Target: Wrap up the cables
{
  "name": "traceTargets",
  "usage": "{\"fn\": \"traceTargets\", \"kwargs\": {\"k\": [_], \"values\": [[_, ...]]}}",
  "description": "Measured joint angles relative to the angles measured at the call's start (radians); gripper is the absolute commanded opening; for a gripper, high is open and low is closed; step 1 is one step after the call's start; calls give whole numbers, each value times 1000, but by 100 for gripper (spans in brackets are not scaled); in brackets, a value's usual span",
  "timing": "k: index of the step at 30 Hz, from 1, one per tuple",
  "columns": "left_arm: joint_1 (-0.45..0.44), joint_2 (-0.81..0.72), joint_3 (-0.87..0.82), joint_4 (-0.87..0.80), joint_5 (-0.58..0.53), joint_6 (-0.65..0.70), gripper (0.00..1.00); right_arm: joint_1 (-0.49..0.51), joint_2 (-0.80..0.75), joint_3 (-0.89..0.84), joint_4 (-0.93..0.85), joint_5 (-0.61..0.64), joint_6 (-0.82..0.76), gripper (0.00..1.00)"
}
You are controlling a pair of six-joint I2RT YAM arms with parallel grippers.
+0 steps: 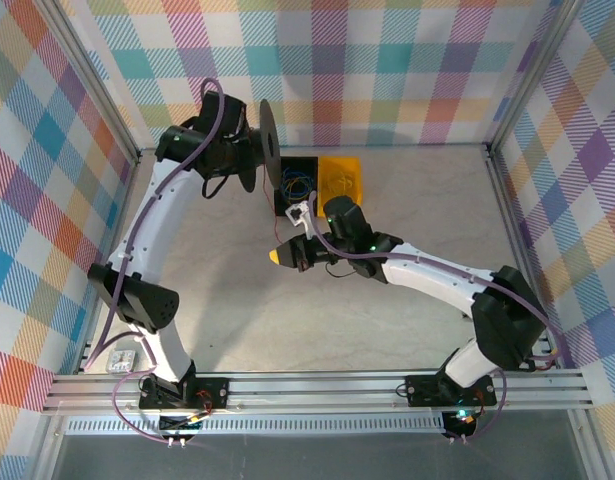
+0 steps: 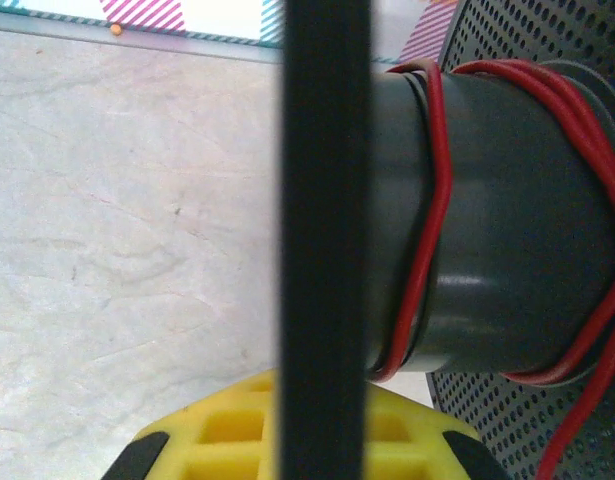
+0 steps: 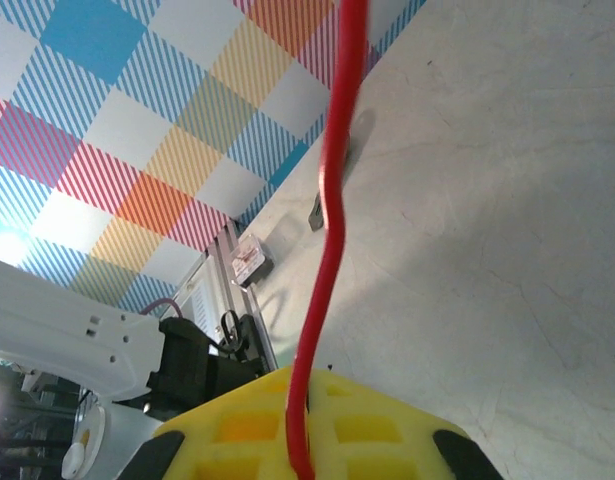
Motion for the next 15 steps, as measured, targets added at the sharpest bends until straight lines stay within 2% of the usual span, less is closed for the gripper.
{"fn": "traceTargets", "kwargs": {"k": [3,7,15], "values": [[20,-58,-111,96,83,-50,0,-1,21,-14,52,-4,2,0],[98,-151,-282,227,283,-143,0,-50,52,-76,147,-29,13,0],[237,-325,-547,431,697,-255,0,-292,72,-143,251,-151,6,0]]}}
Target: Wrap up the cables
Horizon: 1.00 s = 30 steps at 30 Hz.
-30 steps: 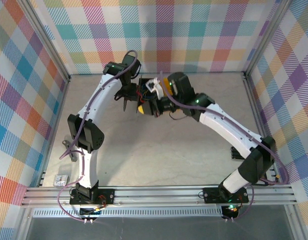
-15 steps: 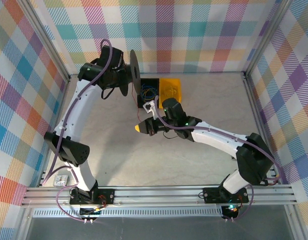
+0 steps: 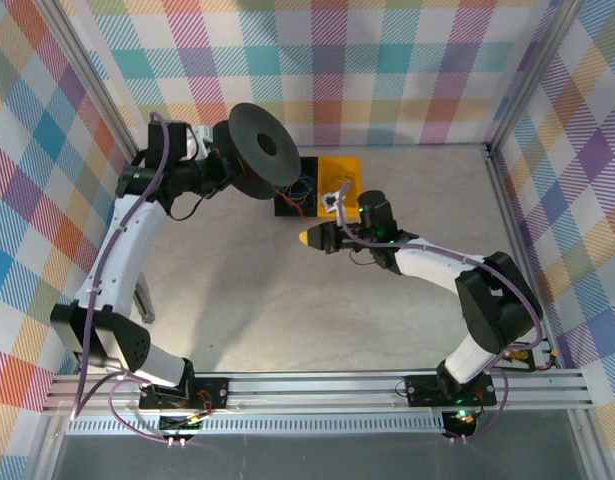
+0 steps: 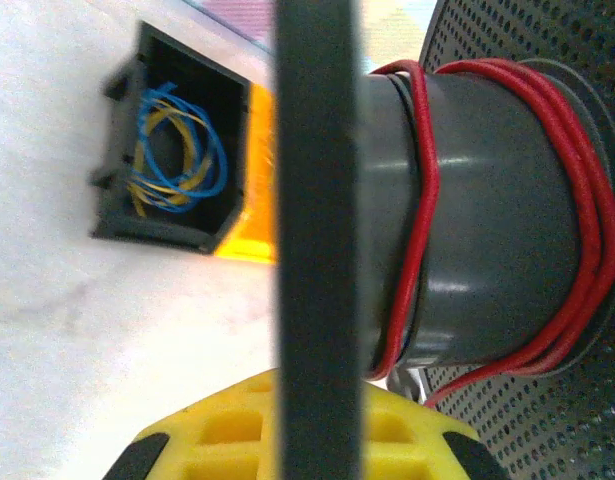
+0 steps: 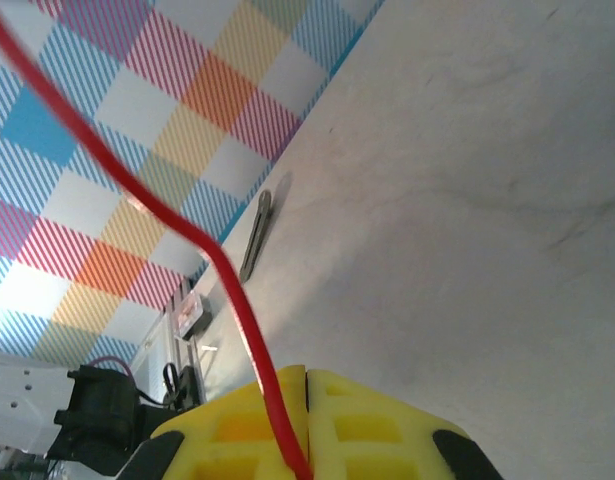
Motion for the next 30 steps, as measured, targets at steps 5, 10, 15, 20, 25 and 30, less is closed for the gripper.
{"fn": "traceTargets", "kwargs": {"k": [5,10,15,20,25,30], "values": [[32,-99,-116,50,173,37,0,-108,-10,21,-11,-113,-51,0],[35,-122,-149,41,314,153,0,-190,-43,71,-104,-191,-127,0],[34,-122,-119,-119,372,414,0,-255,-42,133,-170,-289,-167,0],[8,-122,-31,-308,354,686,0,-261,12,235,-272,-400,-217,0],[-75,-114,6,-389,264,830,0,-264,71,350,-410,-431,-284,0],[-150,-80,11,-388,146,876,0,-306,110,412,-513,-441,-307,0]]}}
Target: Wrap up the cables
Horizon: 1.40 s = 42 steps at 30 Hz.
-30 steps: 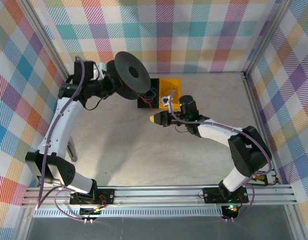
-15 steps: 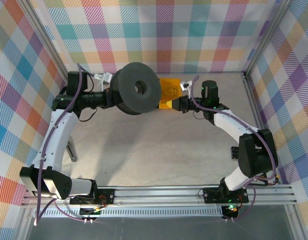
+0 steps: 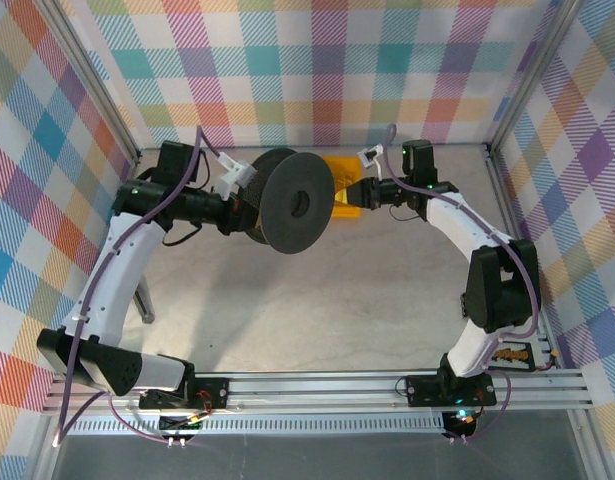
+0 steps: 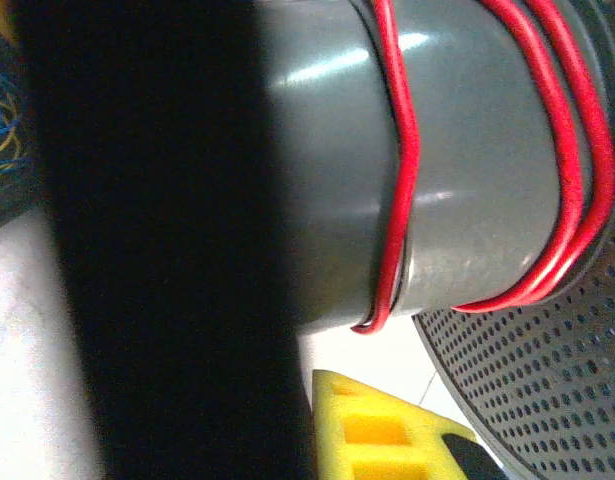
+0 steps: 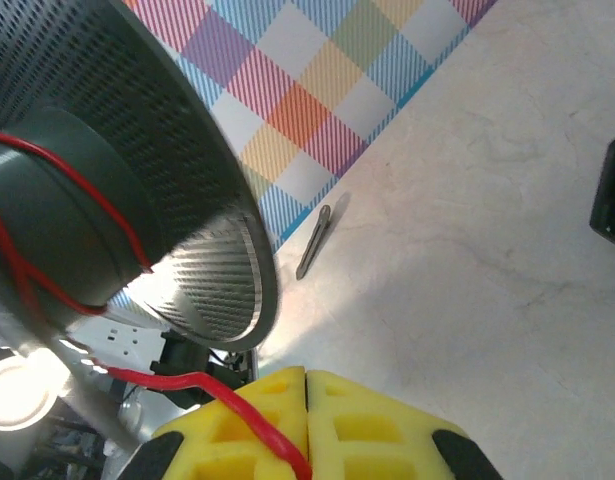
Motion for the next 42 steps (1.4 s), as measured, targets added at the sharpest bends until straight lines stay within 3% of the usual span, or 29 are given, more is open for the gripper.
{"fn": "traceTargets", "kwargs": {"k": [10,17,24,34,42], "values": [[-125,17,1,76,-219,0,0,-32,39,138,-185,-2,-37,0],[-243,35,-4,122,-466,3,0,-54,39,153,-285,37,-75,0],[-321,29,-112,259,-669,56,0,-64,39,195,-420,105,-148,0],[-367,-84,-269,411,-785,206,0,-47,39,238,-558,160,-283,0],[-367,-89,-284,426,-785,240,0,-29,29,251,-618,324,-378,0]]}}
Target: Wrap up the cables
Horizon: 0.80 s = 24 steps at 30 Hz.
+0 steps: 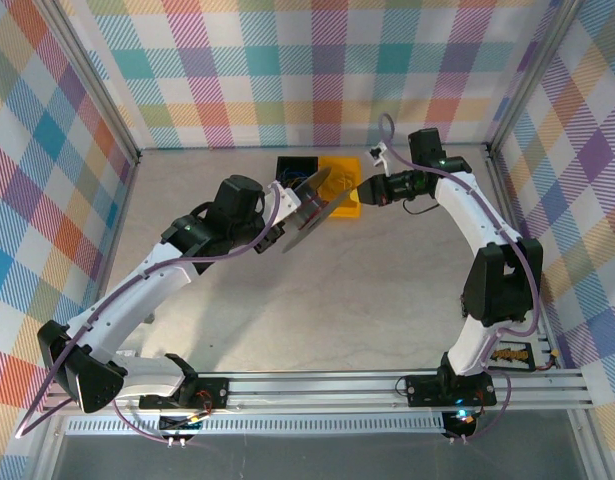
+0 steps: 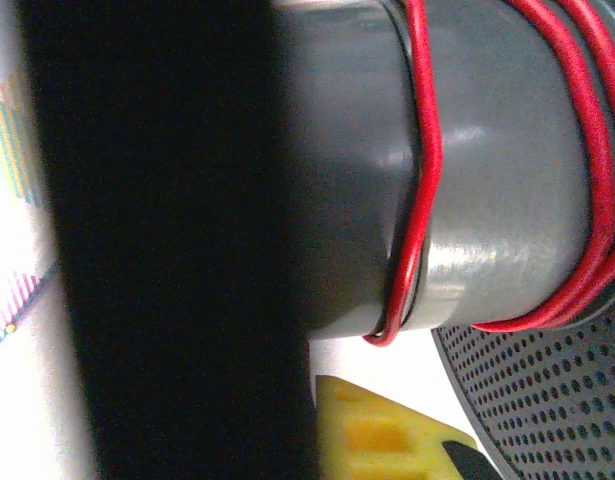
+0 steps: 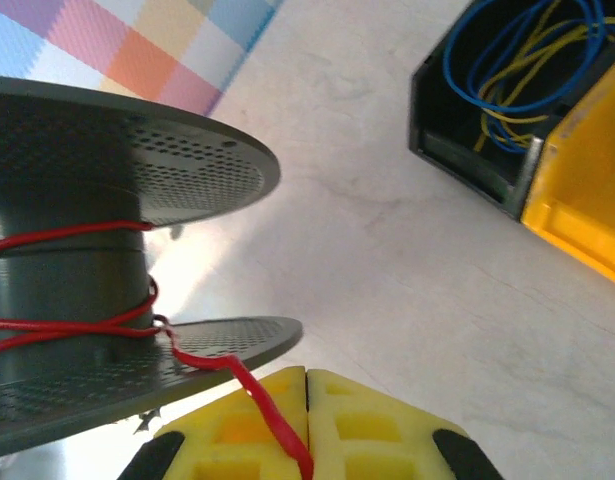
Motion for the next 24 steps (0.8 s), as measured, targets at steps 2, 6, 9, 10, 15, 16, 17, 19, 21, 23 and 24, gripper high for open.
{"fn": "traceTargets", "kwargs": {"k": [2,6,9,10,15,16,17,19,21,23,24], "values": [[-3,0,-11,13,0,11,0,6,-10,2,-18,47,-26,0],[-8,0,-23,19,-8,22,0,32,-46,3,-39,147,-114,0],[-11,0,-24,11,-28,30,0,70,-84,5,-38,229,-193,0],[-13,0,-24,10,-34,33,0,80,-92,5,-35,251,-214,0],[-27,1,-24,7,-60,41,0,137,-137,-2,19,401,-341,0],[-30,1,-24,8,-67,41,0,145,-146,-13,39,426,-363,0],[-32,1,-24,8,-74,42,0,153,-156,-26,59,451,-386,0],[-39,2,-24,4,-87,44,0,167,-180,-63,102,493,-426,0],[-47,4,-24,-3,-94,45,0,179,-200,-90,127,526,-465,0],[-55,6,-23,-7,-104,44,0,184,-209,-105,151,540,-496,0],[-59,8,-23,-7,-111,45,0,185,-216,-118,166,543,-512,0]]}}
